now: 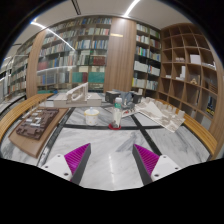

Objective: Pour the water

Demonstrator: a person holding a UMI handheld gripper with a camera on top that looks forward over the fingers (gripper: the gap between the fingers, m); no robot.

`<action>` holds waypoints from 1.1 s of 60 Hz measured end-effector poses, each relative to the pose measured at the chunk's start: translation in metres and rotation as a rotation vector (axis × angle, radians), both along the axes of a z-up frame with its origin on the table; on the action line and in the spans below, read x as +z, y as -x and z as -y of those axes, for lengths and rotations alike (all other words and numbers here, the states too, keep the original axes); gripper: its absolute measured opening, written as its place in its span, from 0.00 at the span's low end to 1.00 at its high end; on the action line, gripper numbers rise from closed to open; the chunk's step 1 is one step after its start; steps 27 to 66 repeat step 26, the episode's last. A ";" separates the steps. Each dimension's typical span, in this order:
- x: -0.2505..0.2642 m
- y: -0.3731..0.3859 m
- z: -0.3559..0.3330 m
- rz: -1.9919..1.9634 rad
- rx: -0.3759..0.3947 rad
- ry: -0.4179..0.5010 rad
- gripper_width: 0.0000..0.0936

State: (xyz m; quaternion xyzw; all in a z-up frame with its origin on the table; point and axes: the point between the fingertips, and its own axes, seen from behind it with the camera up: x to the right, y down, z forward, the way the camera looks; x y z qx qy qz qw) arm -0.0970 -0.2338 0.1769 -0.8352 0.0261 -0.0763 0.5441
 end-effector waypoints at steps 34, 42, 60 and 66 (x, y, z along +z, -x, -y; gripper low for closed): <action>0.050 0.031 0.123 -0.007 0.008 -0.088 0.91; 0.050 0.031 0.123 -0.007 0.008 -0.088 0.91; 0.050 0.031 0.123 -0.007 0.008 -0.088 0.91; 0.050 0.031 0.123 -0.007 0.008 -0.088 0.91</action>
